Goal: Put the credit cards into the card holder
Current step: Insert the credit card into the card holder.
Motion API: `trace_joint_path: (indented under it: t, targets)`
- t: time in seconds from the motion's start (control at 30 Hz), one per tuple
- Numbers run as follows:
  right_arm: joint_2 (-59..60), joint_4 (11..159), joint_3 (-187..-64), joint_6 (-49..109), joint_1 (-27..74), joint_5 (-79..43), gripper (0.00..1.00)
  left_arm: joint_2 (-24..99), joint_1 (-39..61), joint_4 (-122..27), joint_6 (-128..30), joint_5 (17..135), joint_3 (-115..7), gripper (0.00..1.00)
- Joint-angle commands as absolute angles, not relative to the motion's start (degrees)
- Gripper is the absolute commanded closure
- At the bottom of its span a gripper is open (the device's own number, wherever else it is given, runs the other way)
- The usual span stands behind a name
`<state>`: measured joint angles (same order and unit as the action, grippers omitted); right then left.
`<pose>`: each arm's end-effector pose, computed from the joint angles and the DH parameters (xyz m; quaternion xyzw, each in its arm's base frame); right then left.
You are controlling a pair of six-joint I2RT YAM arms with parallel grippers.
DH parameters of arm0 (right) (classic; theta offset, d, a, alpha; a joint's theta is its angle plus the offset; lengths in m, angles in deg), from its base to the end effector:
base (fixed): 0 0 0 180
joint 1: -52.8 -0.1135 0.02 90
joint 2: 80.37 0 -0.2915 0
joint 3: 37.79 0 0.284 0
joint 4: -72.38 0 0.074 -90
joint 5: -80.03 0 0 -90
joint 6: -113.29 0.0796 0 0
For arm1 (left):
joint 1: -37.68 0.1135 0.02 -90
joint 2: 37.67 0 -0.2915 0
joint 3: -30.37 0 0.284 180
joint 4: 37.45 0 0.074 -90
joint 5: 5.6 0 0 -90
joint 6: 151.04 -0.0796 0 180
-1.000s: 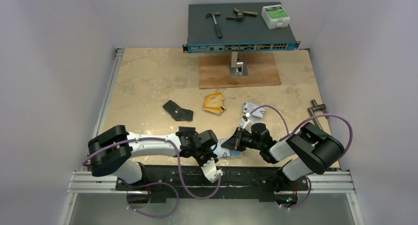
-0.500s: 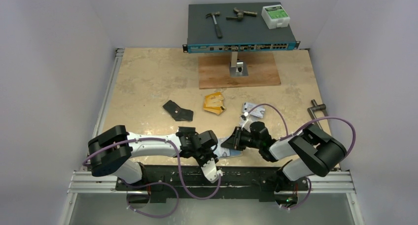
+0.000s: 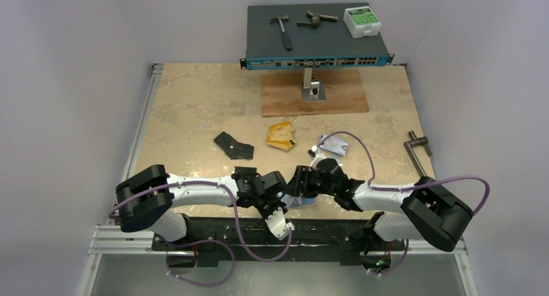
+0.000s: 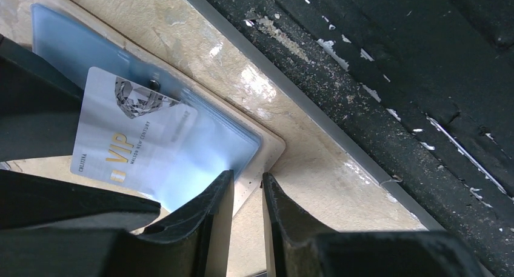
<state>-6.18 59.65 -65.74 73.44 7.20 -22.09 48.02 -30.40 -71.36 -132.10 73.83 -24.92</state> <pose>0.1725 0.2000 0.1050 -0.0151 0.8773 0.4114 0.2467 0.1018 -0.2922 0.1233 0.9169 0.3197 -0.0840 0.2236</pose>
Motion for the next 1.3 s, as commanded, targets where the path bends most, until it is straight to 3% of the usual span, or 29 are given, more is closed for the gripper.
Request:
trace_joint_path:
  t: [0.0, 0.27, 0.7, 1.27]
  targets:
    - [-5.60, 76.83, -68.03, 72.39, 4.56, -12.82, 0.41, 47.96, -30.80, -70.61, -129.40, 73.74, -27.09, 0.77]
    - [-8.36, 87.55, -71.63, 75.22, 2.10, -9.01, 0.33, 46.29, -30.79, -68.26, -128.84, 74.40, -23.76, 0.78]
    - [-12.25, 94.41, -75.23, 75.53, 1.57, -8.29, 0.30, 45.72, -30.79, -67.12, -130.08, 74.72, -22.33, 0.78]
    - [-5.93, 99.39, -83.03, 76.51, -4.67, -2.73, 0.24, 45.84, -30.87, -63.17, -130.69, 75.20, -21.03, 0.80]
